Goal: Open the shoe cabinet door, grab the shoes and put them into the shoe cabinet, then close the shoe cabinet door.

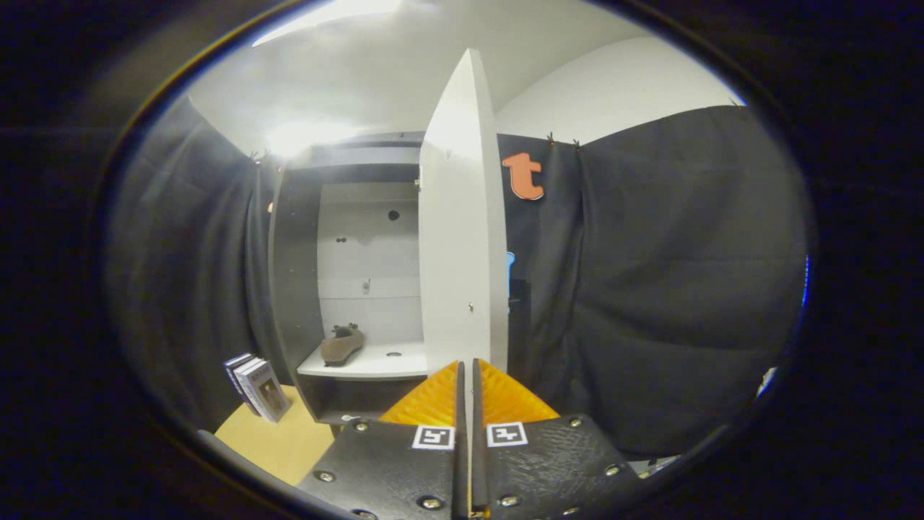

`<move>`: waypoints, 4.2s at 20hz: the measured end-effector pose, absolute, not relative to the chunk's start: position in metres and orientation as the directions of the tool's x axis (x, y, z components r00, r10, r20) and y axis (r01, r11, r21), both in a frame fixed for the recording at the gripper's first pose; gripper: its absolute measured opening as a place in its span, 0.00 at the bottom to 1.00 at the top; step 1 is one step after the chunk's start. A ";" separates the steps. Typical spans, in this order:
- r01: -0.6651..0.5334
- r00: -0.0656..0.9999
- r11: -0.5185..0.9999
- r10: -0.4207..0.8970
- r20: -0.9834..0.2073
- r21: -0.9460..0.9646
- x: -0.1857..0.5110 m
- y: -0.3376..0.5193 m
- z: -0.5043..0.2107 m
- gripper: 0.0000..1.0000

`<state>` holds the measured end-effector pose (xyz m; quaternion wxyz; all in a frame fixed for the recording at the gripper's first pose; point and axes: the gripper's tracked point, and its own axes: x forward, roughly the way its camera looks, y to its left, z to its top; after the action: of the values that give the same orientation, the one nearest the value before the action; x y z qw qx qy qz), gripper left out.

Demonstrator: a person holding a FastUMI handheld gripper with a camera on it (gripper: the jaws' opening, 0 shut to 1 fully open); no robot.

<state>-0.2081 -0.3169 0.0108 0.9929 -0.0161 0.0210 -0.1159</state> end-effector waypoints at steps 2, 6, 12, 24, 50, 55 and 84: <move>0.202 0.977 0.979 -0.204 -0.059 -0.041 -0.208 -0.304 -0.001 0.02; 0.126 0.980 0.990 -0.133 -0.146 -0.056 -0.201 -0.270 -0.048 0.02; 0.010 0.929 0.997 -0.036 -0.368 -0.071 -0.187 -0.222 -0.159 0.13; -0.200 0.671 0.979 0.098 -0.735 -0.052 -0.179 -0.136 -0.404 0.28; -0.012 0.733 0.980 -0.127 -0.668 -0.198 -0.070 -0.155 -0.377 0.00; 0.059 0.858 0.964 -0.182 -0.480 -0.260 -0.010 -0.165 -0.273 0.00; 0.146 0.964 0.941 -0.205 -0.172 -0.305 0.264 -0.170 -0.130 0.11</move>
<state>0.2642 -0.1702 -0.1301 0.9800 -0.1465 0.1009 -0.0895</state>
